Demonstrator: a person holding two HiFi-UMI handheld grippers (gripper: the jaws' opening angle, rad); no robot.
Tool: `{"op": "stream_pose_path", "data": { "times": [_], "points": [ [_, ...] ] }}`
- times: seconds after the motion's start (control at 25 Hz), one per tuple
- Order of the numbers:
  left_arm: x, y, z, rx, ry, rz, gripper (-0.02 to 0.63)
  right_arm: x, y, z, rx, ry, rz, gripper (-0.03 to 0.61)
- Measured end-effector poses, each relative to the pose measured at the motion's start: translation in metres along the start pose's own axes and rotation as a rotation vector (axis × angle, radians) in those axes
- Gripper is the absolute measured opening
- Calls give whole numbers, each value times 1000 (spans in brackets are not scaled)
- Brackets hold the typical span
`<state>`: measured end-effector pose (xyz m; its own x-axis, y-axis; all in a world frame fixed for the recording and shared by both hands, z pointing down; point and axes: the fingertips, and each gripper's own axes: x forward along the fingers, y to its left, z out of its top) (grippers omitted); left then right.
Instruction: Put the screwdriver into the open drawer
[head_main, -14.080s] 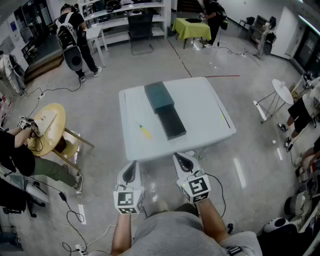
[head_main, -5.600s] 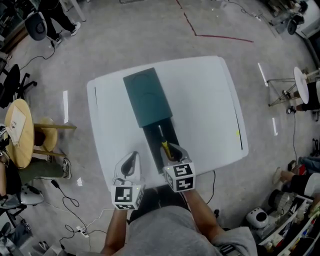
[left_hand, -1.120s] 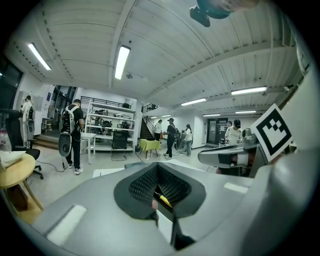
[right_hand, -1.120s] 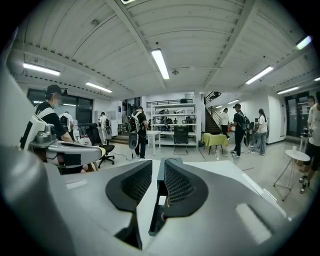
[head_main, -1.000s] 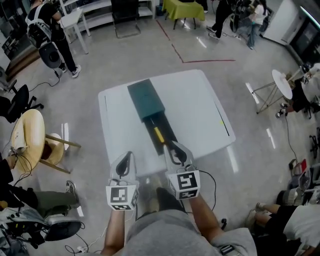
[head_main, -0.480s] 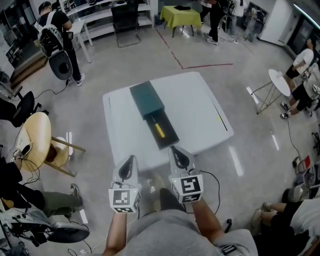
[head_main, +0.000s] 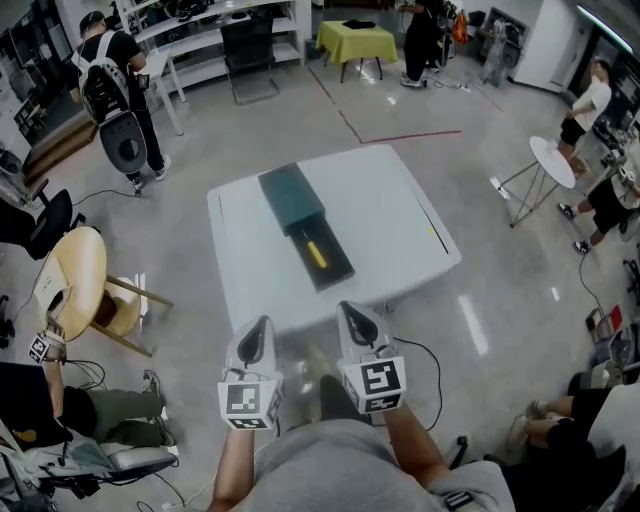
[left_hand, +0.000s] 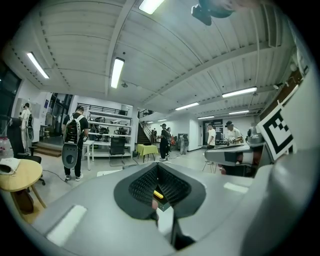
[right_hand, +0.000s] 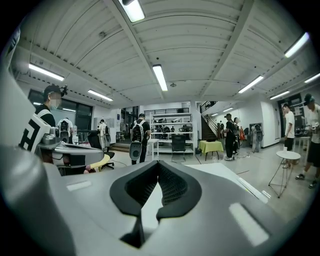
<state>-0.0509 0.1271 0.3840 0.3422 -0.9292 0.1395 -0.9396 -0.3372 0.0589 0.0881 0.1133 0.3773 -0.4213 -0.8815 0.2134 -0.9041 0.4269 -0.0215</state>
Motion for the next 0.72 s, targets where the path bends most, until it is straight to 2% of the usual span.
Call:
{"op": "stream_pose_path", "data": {
  "times": [0.72],
  "points": [
    [-14, -12, 7, 22, -12, 4, 12, -19, 0, 4, -10, -10, 4, 3]
  ]
}}
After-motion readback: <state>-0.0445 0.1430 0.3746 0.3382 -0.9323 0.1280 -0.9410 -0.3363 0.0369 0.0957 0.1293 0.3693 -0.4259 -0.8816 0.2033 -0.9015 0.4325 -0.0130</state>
